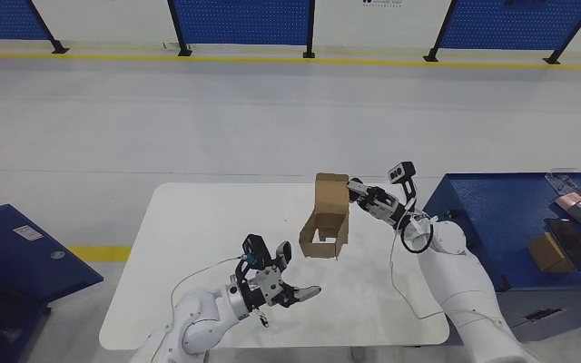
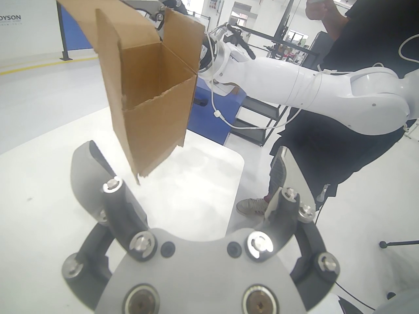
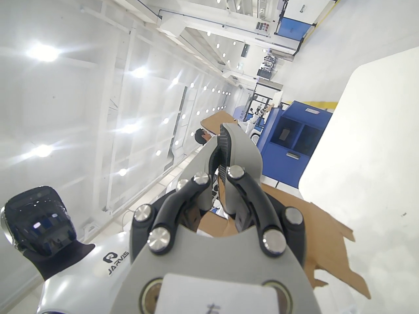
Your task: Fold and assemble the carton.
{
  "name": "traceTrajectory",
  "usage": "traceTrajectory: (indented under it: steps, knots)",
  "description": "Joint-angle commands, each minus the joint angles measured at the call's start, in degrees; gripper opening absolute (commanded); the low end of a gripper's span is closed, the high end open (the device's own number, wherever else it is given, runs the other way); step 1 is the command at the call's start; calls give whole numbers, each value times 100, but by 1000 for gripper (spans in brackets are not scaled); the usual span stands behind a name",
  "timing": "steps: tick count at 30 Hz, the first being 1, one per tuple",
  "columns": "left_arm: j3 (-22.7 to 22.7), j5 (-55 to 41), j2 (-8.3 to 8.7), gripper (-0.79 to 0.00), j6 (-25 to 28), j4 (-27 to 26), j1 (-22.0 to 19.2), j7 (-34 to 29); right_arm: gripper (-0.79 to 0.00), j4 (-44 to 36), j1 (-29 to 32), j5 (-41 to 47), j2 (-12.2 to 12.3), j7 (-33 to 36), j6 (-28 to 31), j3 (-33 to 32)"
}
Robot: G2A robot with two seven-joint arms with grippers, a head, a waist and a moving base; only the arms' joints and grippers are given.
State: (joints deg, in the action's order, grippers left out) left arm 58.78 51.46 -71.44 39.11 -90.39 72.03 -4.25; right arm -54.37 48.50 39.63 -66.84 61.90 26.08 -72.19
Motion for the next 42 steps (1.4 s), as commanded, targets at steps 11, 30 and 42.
traceTrajectory:
  steps: [11, 30, 42]
  knots:
    - [233, 1645, 56, 0, -275, -569, 241, 1625, -785, -551, 219, 1040, -75, -1026, -1061, -146]
    - [-350, 5992, -104, 0, -4413, 567, -39, 4147, -785, 214, 138, 3807, -446, -1786, -5142, 386]
    - [-481, 6128, -227, 0, -5026, 824, -216, 4019, -785, 112, 222, 3961, -477, -1850, -5329, 287]
